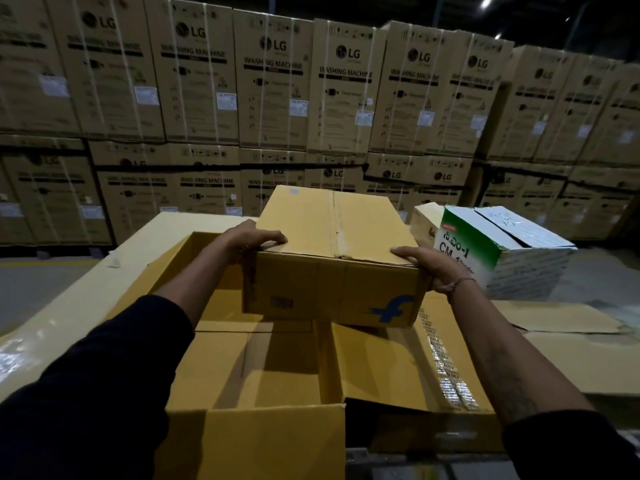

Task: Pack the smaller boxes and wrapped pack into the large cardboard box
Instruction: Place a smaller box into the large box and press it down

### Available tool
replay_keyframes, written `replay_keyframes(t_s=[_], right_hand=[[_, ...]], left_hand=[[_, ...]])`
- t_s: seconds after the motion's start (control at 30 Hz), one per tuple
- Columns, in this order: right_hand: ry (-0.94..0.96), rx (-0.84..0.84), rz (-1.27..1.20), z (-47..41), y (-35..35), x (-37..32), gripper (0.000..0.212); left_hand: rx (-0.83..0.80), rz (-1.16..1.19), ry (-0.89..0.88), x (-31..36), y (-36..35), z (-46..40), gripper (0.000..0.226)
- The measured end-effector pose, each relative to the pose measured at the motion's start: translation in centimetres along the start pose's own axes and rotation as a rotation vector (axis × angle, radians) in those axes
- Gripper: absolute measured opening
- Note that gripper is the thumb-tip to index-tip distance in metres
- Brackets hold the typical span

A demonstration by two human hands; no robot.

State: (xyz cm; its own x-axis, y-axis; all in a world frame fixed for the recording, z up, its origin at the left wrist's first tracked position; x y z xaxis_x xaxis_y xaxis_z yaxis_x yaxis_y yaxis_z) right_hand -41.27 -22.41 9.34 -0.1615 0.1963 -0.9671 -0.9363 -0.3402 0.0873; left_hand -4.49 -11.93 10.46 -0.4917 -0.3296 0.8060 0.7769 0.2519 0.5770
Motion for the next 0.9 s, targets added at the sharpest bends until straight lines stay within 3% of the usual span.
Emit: replay_keyframes(t_s=[0.3,0.4,0.5,0.6,0.7,0.8,0.9], right_hand=[[0.072,0.078,-0.008,1.2,-2.4,0.6,0.042],[0.07,0.059,-0.029,1.5,-5.1,0.8,0.064],[0.079,0.047,-0.01,1.6,-8.5,0.9,0.083],[0.09,-0.002,0.0,2.1,-12.5,0.5,0.075],[0.106,-0.036,0.037,2.6,-15.6,0.5,0.065],[0.094,-0.067,0.079,3.0,-17.7,1.2,0.081],[0.067,-0.07,0.092,3.8,-18.8,2.1,0.081]], left_hand=[[-0.009,0.012,-0.121,-0.5,2.4,-0.7,0.079],[-0.014,-0.044,-0.13,-2.1,5.1,-0.2,0.084],[-0.029,-0.061,-0.172,-3.7,8.5,1.3,0.105],[0.018,-0.061,-0.151,-7.2,11.6,2.6,0.085],[0.034,-0.024,-0.092,-11.8,13.8,3.8,0.102],[0.031,0.077,-0.067,-15.0,14.8,5.0,0.103],[0.021,0.079,-0.061,-17.2,15.1,5.4,0.103]])
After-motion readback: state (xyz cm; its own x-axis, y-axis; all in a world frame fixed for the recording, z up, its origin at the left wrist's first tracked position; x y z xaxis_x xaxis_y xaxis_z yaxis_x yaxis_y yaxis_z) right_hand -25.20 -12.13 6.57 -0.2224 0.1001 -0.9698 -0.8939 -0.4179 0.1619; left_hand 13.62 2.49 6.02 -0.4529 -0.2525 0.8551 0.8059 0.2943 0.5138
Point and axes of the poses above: each hand's wrist, its own z-axis away from the middle knuckle, its own y-axis out of the back of the hand, x = y × z, the point moved 5 cm from there along -z, towards the middle knuckle, and after that the axes turned 5 degrees about -z, right-handed, at the moved point
